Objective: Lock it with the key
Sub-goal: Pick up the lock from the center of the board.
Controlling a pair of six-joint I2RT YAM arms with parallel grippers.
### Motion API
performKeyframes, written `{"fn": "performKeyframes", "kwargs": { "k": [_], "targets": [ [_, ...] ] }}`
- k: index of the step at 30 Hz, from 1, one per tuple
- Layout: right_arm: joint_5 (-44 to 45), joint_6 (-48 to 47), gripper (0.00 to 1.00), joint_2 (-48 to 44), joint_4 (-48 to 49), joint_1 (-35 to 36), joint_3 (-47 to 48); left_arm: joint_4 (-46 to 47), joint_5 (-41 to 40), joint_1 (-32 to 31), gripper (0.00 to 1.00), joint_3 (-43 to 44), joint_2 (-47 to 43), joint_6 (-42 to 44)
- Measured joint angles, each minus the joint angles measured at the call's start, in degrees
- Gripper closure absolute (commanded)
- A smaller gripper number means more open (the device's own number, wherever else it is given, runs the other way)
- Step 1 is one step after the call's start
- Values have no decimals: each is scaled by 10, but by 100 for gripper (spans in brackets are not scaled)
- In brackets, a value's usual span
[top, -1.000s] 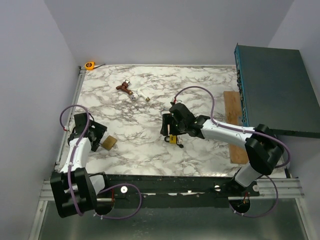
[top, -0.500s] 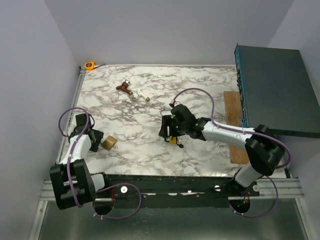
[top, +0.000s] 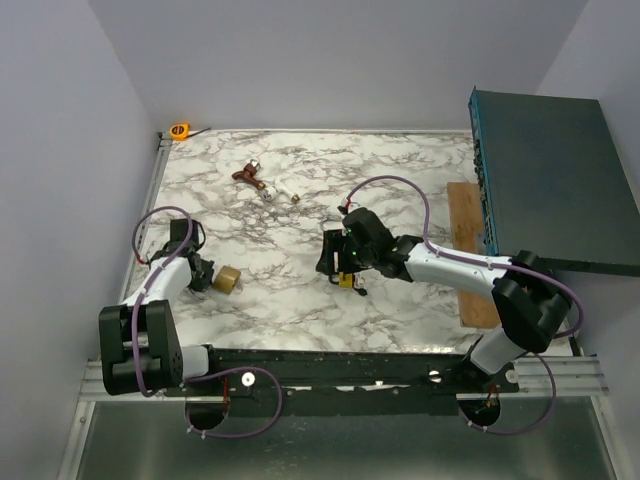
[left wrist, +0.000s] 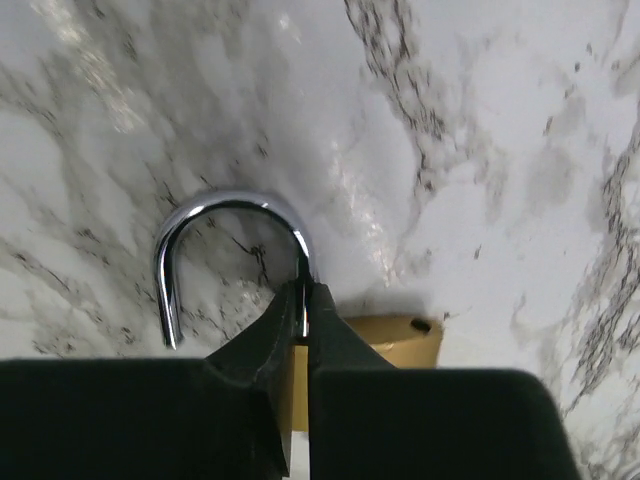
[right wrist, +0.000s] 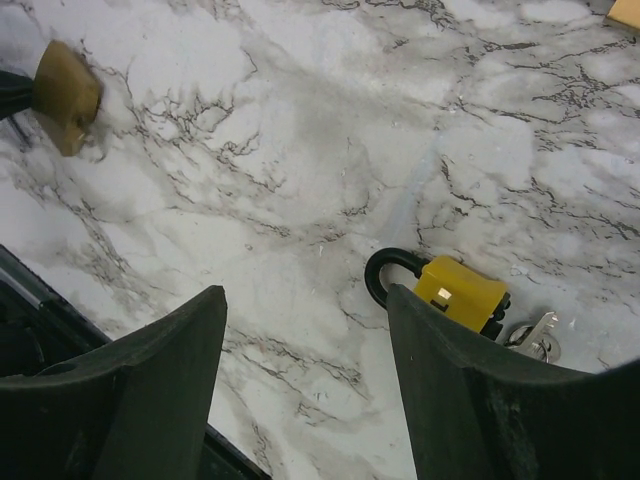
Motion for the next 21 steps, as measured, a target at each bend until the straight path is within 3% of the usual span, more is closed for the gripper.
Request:
{"fn": "performKeyframes", "kwargs": {
  "k": [11, 21],
  "targets": [
    [-7, 20, 32, 19, 13, 24, 10, 1, 25, -146, 100, -48, -66, -83],
    [-7, 72, 27, 115, 72, 81, 47, -31, 68, -202, 100, -64, -173, -105]
  ]
}}
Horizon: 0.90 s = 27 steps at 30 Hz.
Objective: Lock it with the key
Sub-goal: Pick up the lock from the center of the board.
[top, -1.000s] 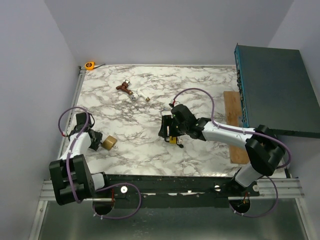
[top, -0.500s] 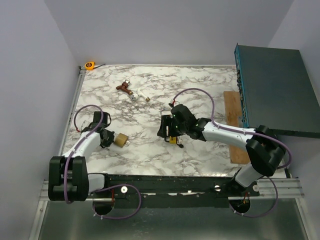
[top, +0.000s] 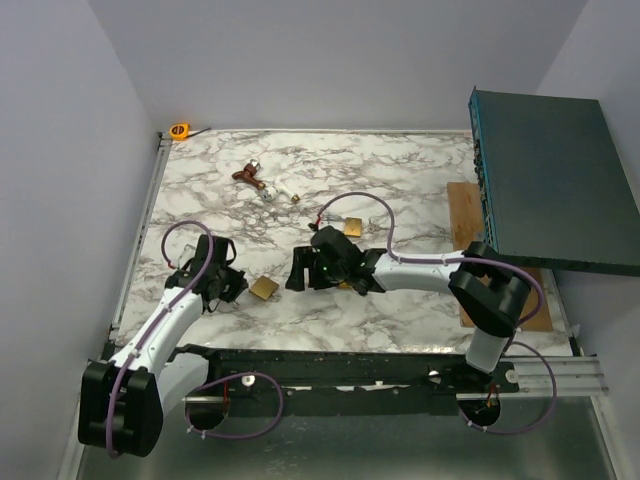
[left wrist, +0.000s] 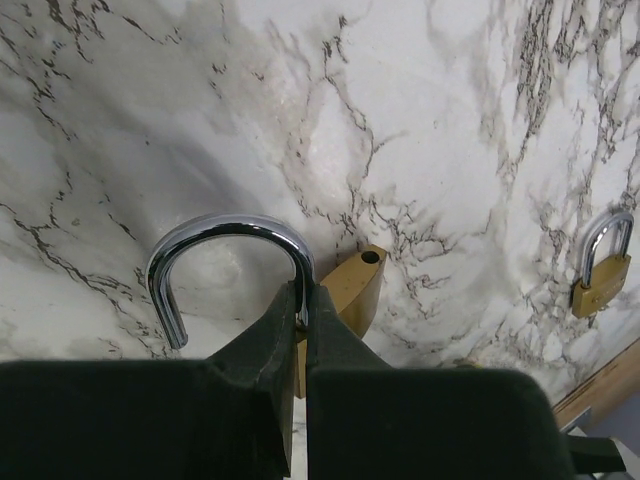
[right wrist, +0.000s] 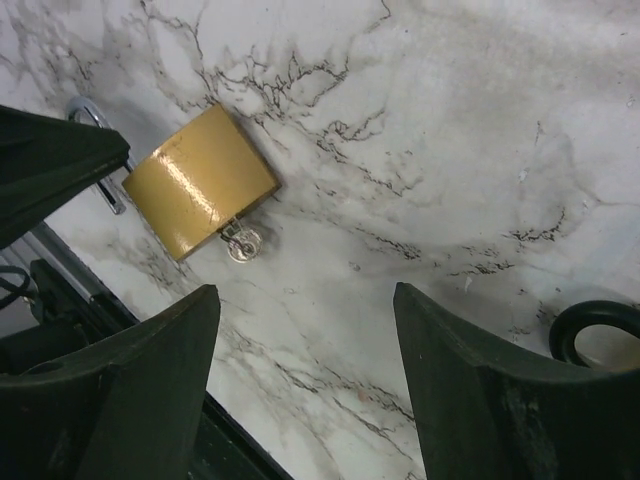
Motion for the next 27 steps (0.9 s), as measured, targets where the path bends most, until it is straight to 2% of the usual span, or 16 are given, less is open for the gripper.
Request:
{"fn": "performKeyframes", "kwargs": {
  "k": [3, 7, 18, 23, 27],
  "targets": [
    [2, 23, 24, 1, 45, 4, -22, 0, 11, -4, 100, -3, -12, 0],
    [44, 4, 24, -1, 100, 32, -49, 1, 33, -8, 100, -8, -16, 9],
    [194, -210, 20, 8, 247, 166, -107, 1, 73, -11, 100, 12, -11, 60],
    [253, -290, 19, 48, 272, 176, -82, 3, 86, -12, 100, 22, -10, 74],
    [284, -342, 21, 87, 286, 176, -58, 3, 94, -12, 100, 25, -8, 81]
  ]
}}
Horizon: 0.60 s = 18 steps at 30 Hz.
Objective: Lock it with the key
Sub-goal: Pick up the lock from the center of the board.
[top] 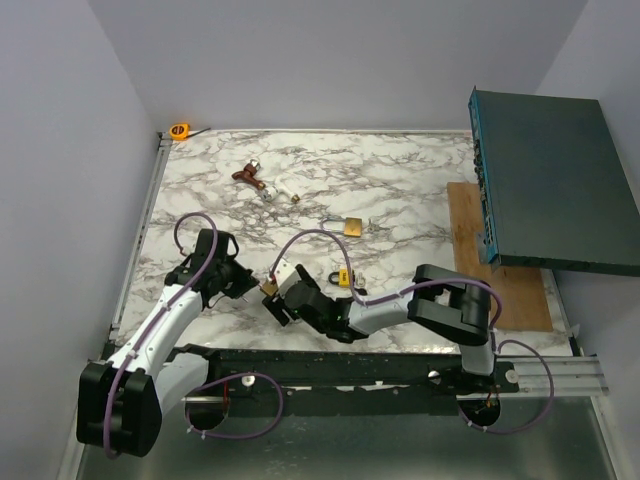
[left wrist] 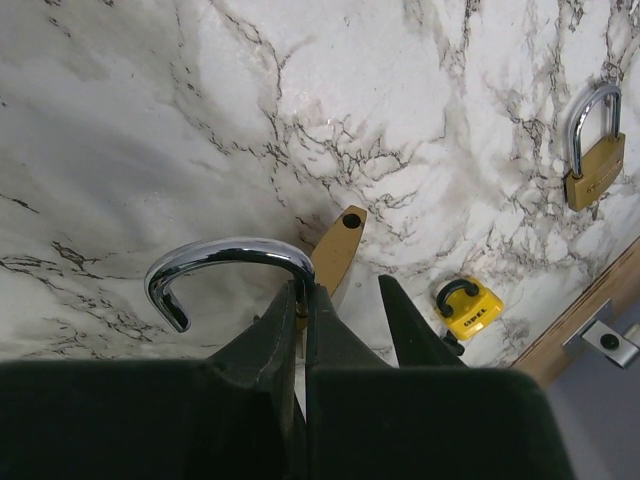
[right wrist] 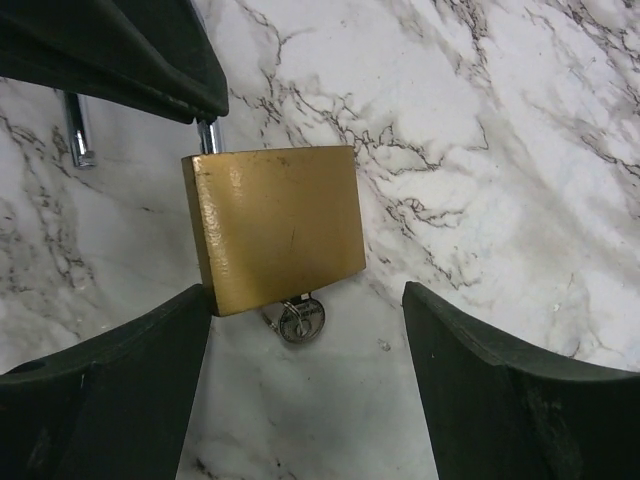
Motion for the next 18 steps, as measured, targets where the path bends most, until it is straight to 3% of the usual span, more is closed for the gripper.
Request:
{"fn": "performKeyframes", "kwargs": {
  "k": [9, 10, 13, 18],
  "targets": [
    [41, -78, 33, 49, 54, 2, 21, 2, 14, 0, 100, 2, 3, 7],
    [45, -85, 38, 53, 61, 2, 23, 3, 16, 0, 100, 3, 5, 7],
    [53, -103, 66, 70, 75, 4, 36, 6, 20, 0, 100, 3, 6, 8],
    [89, -138, 92, 75, 109, 9, 42, 36, 26, 0, 100, 17, 7, 7]
  ]
}}
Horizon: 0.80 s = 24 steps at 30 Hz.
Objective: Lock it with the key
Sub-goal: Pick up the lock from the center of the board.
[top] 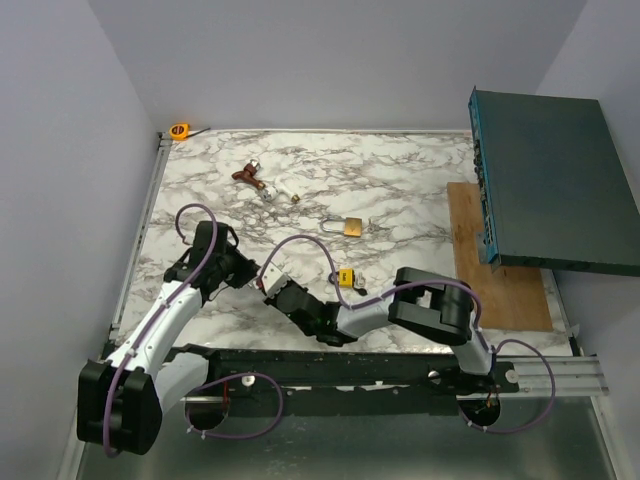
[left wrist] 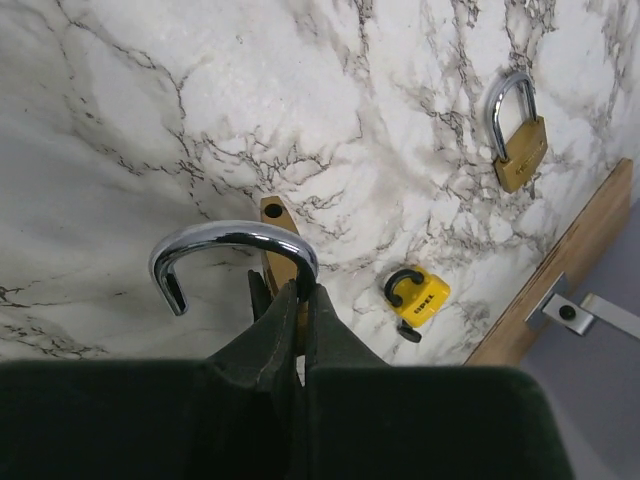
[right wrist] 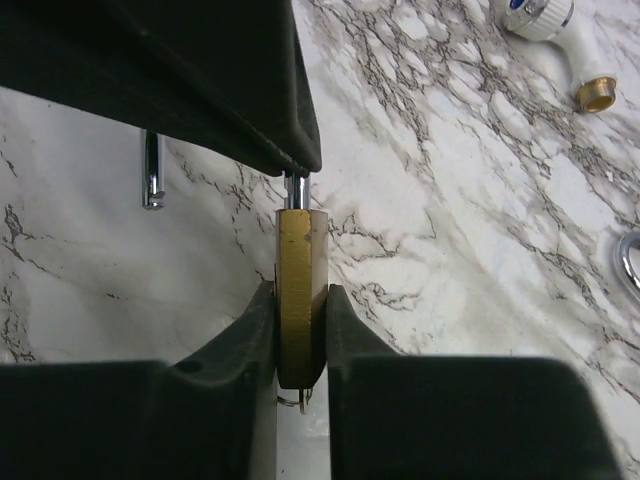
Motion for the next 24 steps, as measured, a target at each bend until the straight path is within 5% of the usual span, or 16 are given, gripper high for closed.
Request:
{"fn": "performKeyframes", "kwargs": {
  "k": [1, 4, 8, 24],
  "targets": [
    [2, -1, 97, 0, 3, 0, 1, 4, 2, 0, 100, 4, 0, 2],
    [3, 1, 99, -3, 2, 0, 2, 4, 7, 0, 68, 8, 0, 14],
    [-3, 6, 99, -29, -44, 0, 1, -17, 23, -1, 45, 30, -4, 43],
    [-154, 102, 99, -417, -367, -2, 21, -65, 150, -1, 45, 347, -110, 326]
  ]
}}
